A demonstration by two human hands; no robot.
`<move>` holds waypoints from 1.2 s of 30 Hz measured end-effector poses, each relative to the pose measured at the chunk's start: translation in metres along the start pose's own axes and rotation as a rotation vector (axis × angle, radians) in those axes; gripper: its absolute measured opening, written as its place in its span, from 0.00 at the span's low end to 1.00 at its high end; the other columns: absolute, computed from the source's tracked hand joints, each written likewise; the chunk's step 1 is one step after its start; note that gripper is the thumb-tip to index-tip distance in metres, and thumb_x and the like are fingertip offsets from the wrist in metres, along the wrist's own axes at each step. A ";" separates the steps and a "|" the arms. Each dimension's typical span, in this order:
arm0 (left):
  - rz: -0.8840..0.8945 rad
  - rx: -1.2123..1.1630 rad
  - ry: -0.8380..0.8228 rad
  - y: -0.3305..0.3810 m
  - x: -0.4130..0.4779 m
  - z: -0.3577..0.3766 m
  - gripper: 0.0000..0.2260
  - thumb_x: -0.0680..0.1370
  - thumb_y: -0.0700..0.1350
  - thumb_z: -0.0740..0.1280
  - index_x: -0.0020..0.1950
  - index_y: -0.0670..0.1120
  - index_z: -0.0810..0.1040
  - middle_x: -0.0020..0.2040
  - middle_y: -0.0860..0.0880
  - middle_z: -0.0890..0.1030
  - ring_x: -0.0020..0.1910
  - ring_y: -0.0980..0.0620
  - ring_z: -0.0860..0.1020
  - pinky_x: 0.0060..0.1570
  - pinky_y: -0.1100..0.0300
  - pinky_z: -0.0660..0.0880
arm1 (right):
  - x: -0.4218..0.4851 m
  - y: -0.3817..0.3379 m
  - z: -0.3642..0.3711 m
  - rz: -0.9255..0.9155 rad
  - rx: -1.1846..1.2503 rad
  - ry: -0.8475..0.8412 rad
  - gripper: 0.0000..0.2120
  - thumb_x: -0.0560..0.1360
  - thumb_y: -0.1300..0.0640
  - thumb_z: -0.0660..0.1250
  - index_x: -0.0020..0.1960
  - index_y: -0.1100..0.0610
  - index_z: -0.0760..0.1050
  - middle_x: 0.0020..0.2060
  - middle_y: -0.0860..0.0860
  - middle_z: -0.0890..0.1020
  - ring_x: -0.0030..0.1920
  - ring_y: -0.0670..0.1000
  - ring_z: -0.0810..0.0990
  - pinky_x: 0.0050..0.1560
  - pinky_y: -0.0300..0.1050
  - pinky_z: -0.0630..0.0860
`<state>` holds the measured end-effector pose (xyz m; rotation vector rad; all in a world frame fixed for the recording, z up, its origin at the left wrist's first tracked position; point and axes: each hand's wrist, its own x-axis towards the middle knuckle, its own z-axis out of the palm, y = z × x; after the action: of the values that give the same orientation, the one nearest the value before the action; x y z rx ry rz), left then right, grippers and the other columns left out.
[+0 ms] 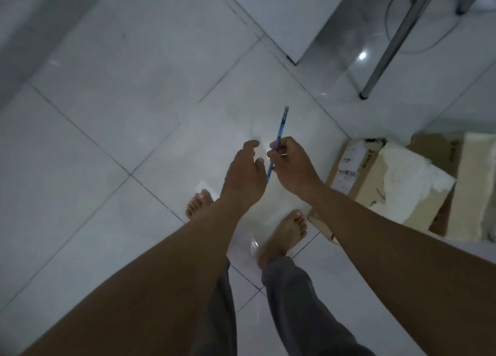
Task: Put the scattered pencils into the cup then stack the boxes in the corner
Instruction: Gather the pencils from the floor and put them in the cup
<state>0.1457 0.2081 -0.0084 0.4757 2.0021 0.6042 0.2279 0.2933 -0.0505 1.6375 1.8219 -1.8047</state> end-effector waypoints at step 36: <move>0.541 -0.151 0.201 0.326 -0.241 -0.376 0.11 0.81 0.46 0.61 0.61 0.47 0.76 0.56 0.50 0.78 0.50 0.56 0.76 0.50 0.63 0.69 | -0.283 -0.498 -0.103 -0.564 0.047 0.252 0.06 0.79 0.57 0.63 0.55 0.56 0.74 0.42 0.45 0.78 0.41 0.45 0.78 0.46 0.40 0.73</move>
<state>-0.0456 0.2531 0.5080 0.9041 1.9946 1.1656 0.0562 0.3455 0.5036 1.5264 2.5808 -1.9051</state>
